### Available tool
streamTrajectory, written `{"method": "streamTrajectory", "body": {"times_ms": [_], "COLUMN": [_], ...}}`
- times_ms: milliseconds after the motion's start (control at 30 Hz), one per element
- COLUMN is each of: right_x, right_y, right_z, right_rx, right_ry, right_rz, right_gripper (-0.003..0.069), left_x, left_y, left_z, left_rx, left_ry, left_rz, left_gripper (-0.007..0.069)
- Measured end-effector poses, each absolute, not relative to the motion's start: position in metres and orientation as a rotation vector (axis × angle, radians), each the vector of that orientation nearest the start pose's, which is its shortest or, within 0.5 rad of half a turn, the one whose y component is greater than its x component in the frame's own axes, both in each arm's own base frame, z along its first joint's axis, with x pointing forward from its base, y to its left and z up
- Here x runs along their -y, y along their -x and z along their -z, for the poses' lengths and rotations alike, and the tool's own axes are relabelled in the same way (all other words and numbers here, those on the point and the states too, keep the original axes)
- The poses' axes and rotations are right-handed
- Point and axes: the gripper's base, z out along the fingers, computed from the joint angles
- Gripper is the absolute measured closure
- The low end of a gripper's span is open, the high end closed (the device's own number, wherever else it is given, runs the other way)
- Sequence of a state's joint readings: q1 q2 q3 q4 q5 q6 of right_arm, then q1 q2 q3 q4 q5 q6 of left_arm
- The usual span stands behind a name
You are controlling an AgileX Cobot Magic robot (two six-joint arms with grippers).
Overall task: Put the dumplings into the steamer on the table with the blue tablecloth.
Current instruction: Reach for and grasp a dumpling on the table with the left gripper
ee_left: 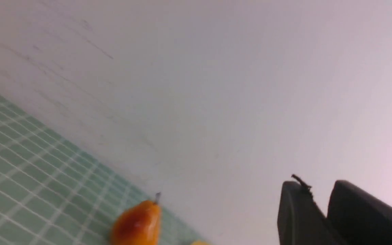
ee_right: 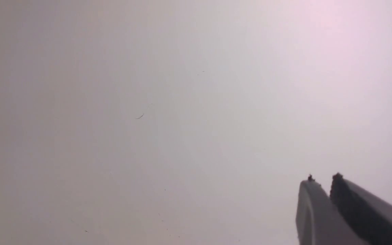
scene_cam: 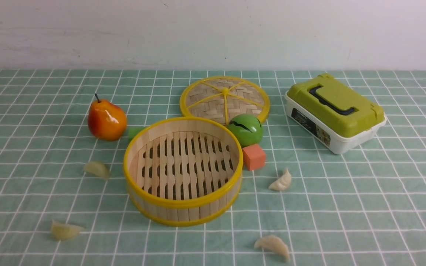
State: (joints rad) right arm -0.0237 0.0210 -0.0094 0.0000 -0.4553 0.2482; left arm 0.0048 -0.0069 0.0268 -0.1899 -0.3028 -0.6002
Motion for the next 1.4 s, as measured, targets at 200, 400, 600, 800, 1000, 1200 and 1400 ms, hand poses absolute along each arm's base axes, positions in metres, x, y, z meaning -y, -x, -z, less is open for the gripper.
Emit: {"method": "streamTrajectory", "body": {"times_ms": [200, 400, 600, 800, 1000, 1200, 1400], "right_x": [-0.001, 0.002, -0.002, -0.023, -0.056, -0.072, -0.076], "right_y": [-0.061, -0.112, -0.143, -0.145, -0.149, -0.152, -0.159], "right_z": [-0.305, -0.319, -0.277, -0.238, -0.233, -0.224, -0.224], "right_rx": [-1.158, -1.515, -1.930, -2.334, -2.469, -2.587, -2.621], "right_ry": [-0.085, -0.051, -0.165, -0.071, 0.253, 0.381, 0.378], "right_rz": [-0.138, -0.034, -0.117, -0.161, -0.208, -0.197, -0.196], "right_gripper": [0.0667, 0.0667, 0.0666, 0.0664, 0.0661, 0.0660, 0.0660], "left_x": [-0.001, 0.000, 0.005, 0.034, 0.053, 0.059, 0.061], "left_y": [-0.063, -0.118, -0.184, -0.253, -0.337, -0.382, -0.400], "left_z": [-0.288, -0.333, -0.301, -0.288, -0.258, -0.228, -0.201], "left_rx": [-1.240, -1.486, -1.860, -2.283, -2.545, -2.654, -2.640], "left_ry": [0.472, 0.346, 0.475, 0.416, 0.450, 0.482, 0.555], "left_rz": [0.592, 0.363, 0.364, 0.280, 0.170, 0.088, 0.094], "left_gripper": [0.0603, 0.0638, 0.0638, 0.0638, 0.0571, 0.0340, 0.0206]}}
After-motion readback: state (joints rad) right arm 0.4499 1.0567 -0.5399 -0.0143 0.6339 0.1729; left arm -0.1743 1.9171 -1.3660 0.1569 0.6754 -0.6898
